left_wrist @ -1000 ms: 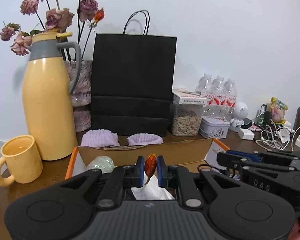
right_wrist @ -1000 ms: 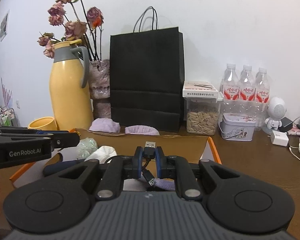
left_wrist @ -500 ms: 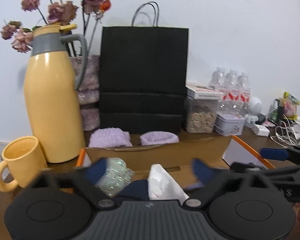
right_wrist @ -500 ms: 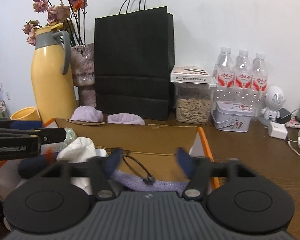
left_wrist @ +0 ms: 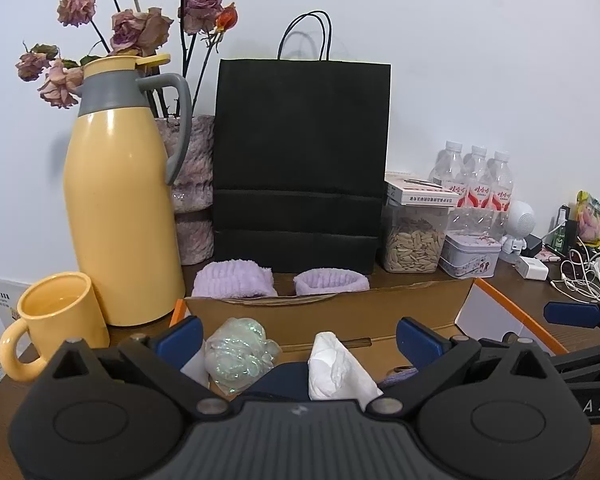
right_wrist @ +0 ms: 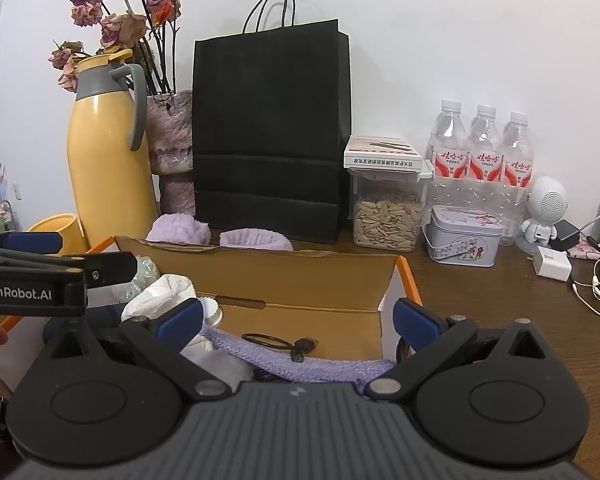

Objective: Organize objects
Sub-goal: 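Withdraw both grippers from the box toward the white caps on the table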

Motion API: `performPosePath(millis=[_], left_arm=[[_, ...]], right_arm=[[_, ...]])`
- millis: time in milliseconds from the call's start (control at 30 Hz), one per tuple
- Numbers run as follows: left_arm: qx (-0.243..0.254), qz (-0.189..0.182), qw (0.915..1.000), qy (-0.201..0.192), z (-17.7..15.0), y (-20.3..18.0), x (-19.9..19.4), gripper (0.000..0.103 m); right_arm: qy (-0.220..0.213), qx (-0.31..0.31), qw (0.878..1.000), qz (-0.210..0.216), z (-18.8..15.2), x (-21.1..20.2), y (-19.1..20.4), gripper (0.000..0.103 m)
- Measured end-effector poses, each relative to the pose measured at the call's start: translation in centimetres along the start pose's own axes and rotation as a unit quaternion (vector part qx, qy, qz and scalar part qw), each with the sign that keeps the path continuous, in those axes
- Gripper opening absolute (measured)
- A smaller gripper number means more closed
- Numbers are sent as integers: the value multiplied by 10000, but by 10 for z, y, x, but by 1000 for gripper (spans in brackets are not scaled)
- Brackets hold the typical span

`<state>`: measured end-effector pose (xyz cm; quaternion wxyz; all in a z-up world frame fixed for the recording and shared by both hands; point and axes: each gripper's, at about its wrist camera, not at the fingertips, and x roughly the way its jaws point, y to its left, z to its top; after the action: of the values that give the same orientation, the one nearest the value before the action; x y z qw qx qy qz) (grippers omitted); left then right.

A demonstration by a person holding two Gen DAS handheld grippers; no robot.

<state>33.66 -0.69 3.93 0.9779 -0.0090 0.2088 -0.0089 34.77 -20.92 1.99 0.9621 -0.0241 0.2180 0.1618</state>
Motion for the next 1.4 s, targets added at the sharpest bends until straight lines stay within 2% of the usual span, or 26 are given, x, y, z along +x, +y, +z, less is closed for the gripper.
performPosePath(millis=[300, 800, 1400], left_arm=[[-70, 87, 9999, -29, -3, 2, -13, 103], [-121, 140, 9997, -174, -15, 3, -63, 103], [-98, 140, 9998, -127, -47, 2, -122, 103]], right_arm=[[-117, -39, 9999, -35, -2, -20, 7, 103], [-232, -69, 9996, -108, -13, -65, 22, 103], [-33, -193, 9998, -32, -46, -113, 48, 103]])
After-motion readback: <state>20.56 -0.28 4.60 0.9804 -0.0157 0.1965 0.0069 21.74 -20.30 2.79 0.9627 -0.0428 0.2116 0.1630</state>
